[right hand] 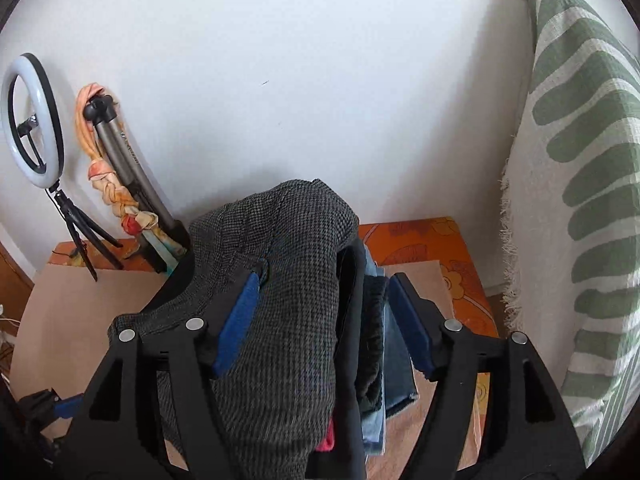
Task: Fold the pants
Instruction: 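Open both grippers and release the trousers on top of the stack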
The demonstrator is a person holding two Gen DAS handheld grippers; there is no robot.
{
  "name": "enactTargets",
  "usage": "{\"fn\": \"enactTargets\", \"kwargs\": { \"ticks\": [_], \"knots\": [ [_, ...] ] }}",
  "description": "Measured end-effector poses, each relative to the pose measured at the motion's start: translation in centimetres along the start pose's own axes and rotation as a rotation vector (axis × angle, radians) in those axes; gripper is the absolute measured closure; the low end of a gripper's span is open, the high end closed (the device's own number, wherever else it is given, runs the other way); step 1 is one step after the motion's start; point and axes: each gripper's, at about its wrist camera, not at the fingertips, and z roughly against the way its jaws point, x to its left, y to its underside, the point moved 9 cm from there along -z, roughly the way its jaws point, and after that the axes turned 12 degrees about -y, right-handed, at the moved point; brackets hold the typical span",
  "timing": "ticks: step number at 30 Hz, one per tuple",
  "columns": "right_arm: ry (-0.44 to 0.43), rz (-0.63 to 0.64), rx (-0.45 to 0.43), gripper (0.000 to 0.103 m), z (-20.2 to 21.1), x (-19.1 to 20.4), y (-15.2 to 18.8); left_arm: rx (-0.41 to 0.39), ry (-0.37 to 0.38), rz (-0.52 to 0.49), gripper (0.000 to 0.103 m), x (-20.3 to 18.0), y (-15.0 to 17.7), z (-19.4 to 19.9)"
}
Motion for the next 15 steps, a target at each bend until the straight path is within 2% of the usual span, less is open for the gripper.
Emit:
{"fn": "enactTargets", "kwargs": {
  "ticks": [5, 8, 10, 14, 15],
  "knots": [
    [0.033, 0.009, -0.016, 0.031, 3.6, 1.8, 1.8, -0.032, 0.013, -0.024, 0.051, -0.4, -0.3, 2.8],
    [0.06, 0.025, -0.032, 0.025, 5.9, 3.4, 2.8, -0.055, 0.013, -0.045, 0.037, -0.9, -0.4, 4.9],
    [0.084, 0.044, -0.043, 0.02, 7.2, 4.7, 3.5, -0.06, 0.014, -0.054, 0.036, -0.9, -0.5, 5.8],
    [0.115, 0.066, -0.071, 0.014, 9.8, 7.2, 5.0, -0.076, -0.005, -0.067, 0.022, -0.7, -0.3, 8.1],
    [0.119, 0.065, -0.08, 0.011, 10.3, 7.8, 5.4, -0.082, -0.009, -0.068, 0.022, -0.6, -0.3, 8.8]
  ]
}}
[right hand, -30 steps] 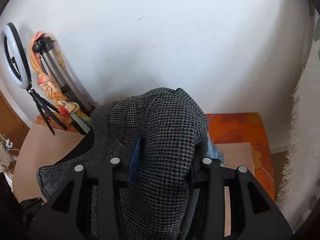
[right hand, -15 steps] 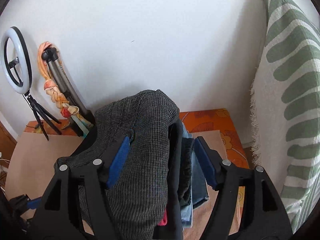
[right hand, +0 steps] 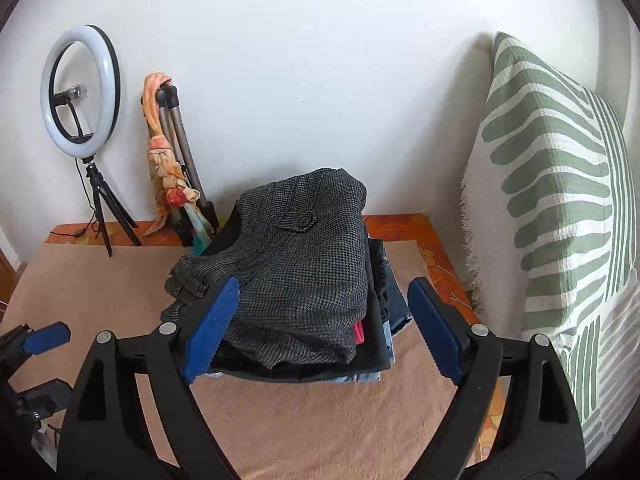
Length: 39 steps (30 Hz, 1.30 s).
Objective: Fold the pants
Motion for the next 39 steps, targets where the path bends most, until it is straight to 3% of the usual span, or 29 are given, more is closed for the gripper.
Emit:
{"fn": "enactTargets", "kwargs": {
  "ticks": [7, 18, 24, 27, 34, 39],
  "knots": [
    [0.059, 0.02, -0.06, 0.001, 3.9, 3.4, 2.3, -0.03, -0.069, -0.055, 0.02, 1.1, 0.4, 2.9],
    [0.068, -0.015, -0.082, 0.0, 7.1, 7.3, 7.8, -0.081, -0.135, -0.144, 0.014, 2.5, 1.8, 5.7],
    [0.087, -0.028, -0.103, 0.0, 8.3, 7.7, 9.4, -0.093, -0.141, -0.151, 0.013, 2.9, 2.2, 6.0],
    [0.084, -0.049, -0.11, 0.0, 8.4, 7.5, 10.0, -0.105, -0.154, -0.142, 0.0, 3.2, 2.2, 6.0],
    [0.081, -0.075, -0.122, 0.0, 7.7, 7.0, 10.7, -0.099, -0.176, -0.134, 0.0, 4.0, 2.8, 5.3],
    [0.094, -0.063, -0.141, 0.0, 7.7, 7.1, 10.6, -0.174, -0.19, -0.184, 0.0, 4.0, 3.0, 5.8]
  ]
}}
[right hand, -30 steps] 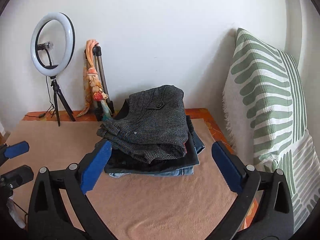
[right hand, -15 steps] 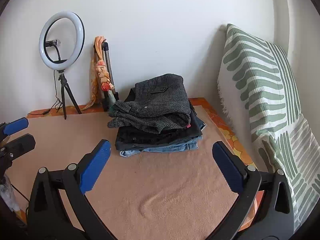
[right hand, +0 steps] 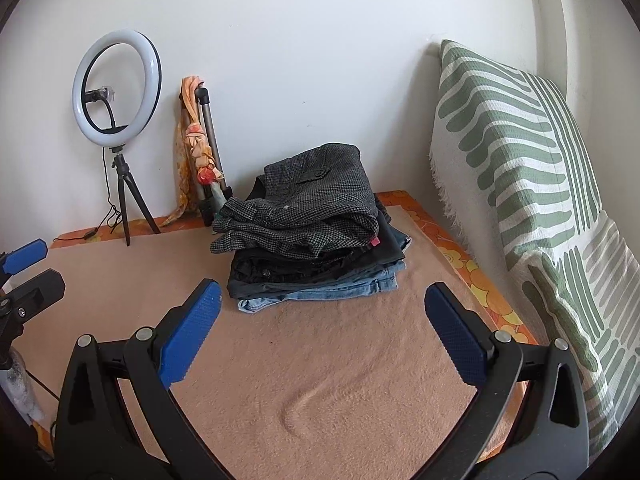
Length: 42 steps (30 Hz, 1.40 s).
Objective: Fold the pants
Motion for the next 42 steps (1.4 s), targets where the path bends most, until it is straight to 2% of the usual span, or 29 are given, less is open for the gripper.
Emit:
{"fn": "enactTargets", "kwargs": {
  "ticks": [2, 6, 14, 42],
  "knots": [
    [0.003, -0.003, -0.007, 0.0, 0.0, -0.1, 0.0, -0.017, 0.016, -0.011, 0.0, -0.3, 0.0, 0.4],
    [-0.002, -0.02, -0.01, 0.0, -0.1, -0.2, 0.2, 0.011, 0.045, 0.012, 0.0, -0.6, 0.2, 0.3],
    [0.039, 0.039, -0.023, 0.0, -0.1, 0.2, 0.3, 0.04, 0.033, 0.0, 0.0, -0.7, 1.2, 0.0],
    [0.028, 0.025, -0.008, 0.0, -1.2, 0.2, 0.5, 0.058, 0.015, -0.022, 0.001, -0.5, 1.9, -0.2]
  ]
}}
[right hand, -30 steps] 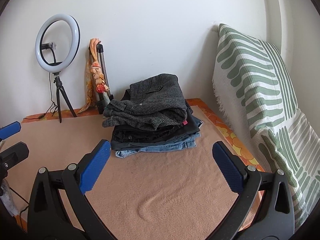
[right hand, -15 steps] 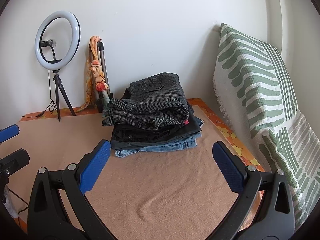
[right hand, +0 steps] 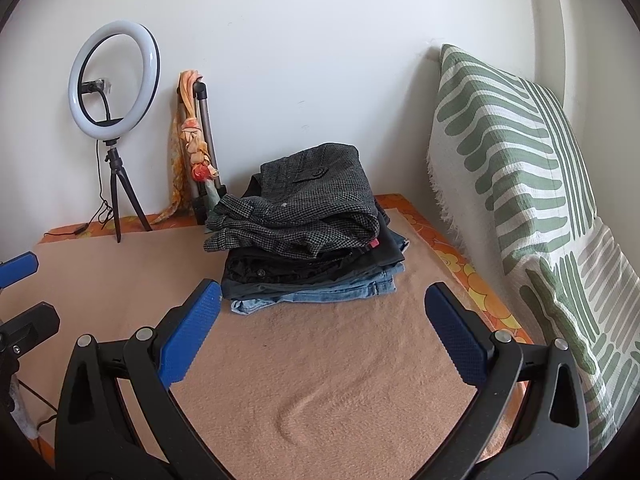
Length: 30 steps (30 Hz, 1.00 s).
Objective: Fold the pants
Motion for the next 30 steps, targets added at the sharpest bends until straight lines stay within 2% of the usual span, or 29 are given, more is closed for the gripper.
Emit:
{"fn": "enactTargets", "kwargs": {
  "ticks": [30],
  "knots": [
    [-0.014, 0.005, 0.007, 0.0, -0.43, 0.56, -0.13, -0.005, -0.008, 0.001, 0.0, 0.17, 0.01, 0.19]
  ]
}}
